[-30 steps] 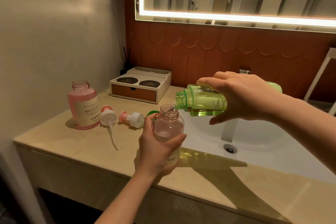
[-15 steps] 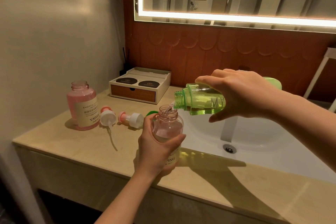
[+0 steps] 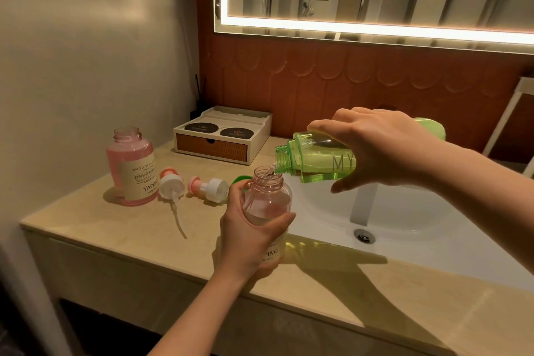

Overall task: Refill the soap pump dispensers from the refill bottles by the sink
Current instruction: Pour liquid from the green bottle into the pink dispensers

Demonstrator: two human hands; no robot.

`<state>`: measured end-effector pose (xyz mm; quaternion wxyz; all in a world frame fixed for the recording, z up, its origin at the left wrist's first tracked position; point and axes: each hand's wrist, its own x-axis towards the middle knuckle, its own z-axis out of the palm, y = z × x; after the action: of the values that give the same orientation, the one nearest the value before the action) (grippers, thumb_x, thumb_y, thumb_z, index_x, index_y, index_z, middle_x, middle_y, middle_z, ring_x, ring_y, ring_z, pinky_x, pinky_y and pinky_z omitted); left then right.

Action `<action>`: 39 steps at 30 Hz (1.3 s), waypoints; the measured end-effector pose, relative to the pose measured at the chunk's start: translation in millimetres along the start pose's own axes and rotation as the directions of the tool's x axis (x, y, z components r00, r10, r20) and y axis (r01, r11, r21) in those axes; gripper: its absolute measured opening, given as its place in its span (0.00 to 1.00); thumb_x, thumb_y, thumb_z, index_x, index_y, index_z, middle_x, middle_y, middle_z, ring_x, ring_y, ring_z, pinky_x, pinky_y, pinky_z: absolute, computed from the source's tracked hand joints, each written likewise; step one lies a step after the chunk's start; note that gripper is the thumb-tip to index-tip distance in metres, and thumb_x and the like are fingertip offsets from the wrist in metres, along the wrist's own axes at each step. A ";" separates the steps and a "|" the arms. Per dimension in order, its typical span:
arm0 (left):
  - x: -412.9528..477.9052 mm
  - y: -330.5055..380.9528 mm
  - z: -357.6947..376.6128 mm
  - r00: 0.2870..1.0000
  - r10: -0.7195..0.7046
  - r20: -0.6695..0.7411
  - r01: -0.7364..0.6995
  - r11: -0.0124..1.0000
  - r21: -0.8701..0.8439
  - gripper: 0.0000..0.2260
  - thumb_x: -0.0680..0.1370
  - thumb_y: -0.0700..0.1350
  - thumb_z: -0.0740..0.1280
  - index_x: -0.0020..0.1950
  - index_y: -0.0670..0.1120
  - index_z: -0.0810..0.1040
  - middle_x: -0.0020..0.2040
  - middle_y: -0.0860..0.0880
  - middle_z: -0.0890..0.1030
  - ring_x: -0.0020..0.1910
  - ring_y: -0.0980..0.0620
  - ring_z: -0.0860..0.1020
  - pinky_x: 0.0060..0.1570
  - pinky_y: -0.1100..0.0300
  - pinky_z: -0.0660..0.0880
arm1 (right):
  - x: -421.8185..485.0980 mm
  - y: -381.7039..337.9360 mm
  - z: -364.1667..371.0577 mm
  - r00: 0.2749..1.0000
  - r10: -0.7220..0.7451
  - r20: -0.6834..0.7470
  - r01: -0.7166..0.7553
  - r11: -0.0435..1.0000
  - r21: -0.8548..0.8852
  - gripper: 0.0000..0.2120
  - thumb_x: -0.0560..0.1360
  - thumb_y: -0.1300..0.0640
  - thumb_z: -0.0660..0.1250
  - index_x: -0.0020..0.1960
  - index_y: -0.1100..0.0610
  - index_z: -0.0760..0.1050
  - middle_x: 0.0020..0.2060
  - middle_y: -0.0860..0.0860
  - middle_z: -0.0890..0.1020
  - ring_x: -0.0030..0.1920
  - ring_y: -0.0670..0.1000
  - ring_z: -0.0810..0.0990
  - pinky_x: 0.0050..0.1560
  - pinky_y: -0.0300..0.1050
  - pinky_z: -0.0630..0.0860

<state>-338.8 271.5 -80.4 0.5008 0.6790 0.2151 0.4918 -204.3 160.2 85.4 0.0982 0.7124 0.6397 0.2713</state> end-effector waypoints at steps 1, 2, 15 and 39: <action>-0.2 0.4 0.2 1.000 0.001 0.000 -0.001 1.000 0.000 0.28 0.60 0.51 0.76 0.55 0.59 0.67 0.52 0.61 0.77 0.52 0.66 0.76 0.48 0.67 0.73 | 0.1 -0.1 0.2 1.000 0.000 0.001 0.000 1.000 -0.002 0.46 0.63 0.32 0.68 0.74 0.46 0.53 0.58 0.47 0.74 0.55 0.48 0.74 0.44 0.37 0.73; -0.3 0.9 0.3 1.000 0.002 -0.001 -0.002 1.000 0.001 0.28 0.60 0.52 0.76 0.55 0.59 0.67 0.52 0.61 0.77 0.52 0.65 0.76 0.48 0.67 0.73 | 0.4 -0.5 0.1 1.000 -0.001 0.001 0.001 1.000 -0.003 0.46 0.63 0.32 0.68 0.74 0.46 0.53 0.58 0.47 0.74 0.55 0.48 0.74 0.44 0.37 0.73; 0.3 -0.7 0.1 1.000 0.008 -0.014 -0.008 1.000 0.010 0.31 0.62 0.46 0.78 0.60 0.52 0.68 0.54 0.56 0.77 0.54 0.59 0.77 0.50 0.64 0.75 | 4.8 0.1 -3.8 1.000 -0.008 0.002 0.008 0.999 -0.035 0.45 0.62 0.33 0.70 0.73 0.46 0.58 0.56 0.48 0.76 0.52 0.49 0.75 0.39 0.37 0.70; 2.0 -2.2 0.7 0.999 0.032 -0.028 -0.032 0.999 -0.001 0.30 0.62 0.43 0.78 0.60 0.49 0.69 0.52 0.56 0.79 0.49 0.64 0.78 0.45 0.72 0.74 | 18.5 -2.8 -20.8 0.991 -0.131 0.013 0.130 0.963 -0.236 0.46 0.64 0.33 0.69 0.74 0.47 0.52 0.59 0.48 0.73 0.55 0.50 0.73 0.47 0.42 0.73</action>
<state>-336.9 273.6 -81.5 0.4902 0.6750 0.2108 0.5095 -216.7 174.2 106.1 0.1990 0.6517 0.6486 0.3392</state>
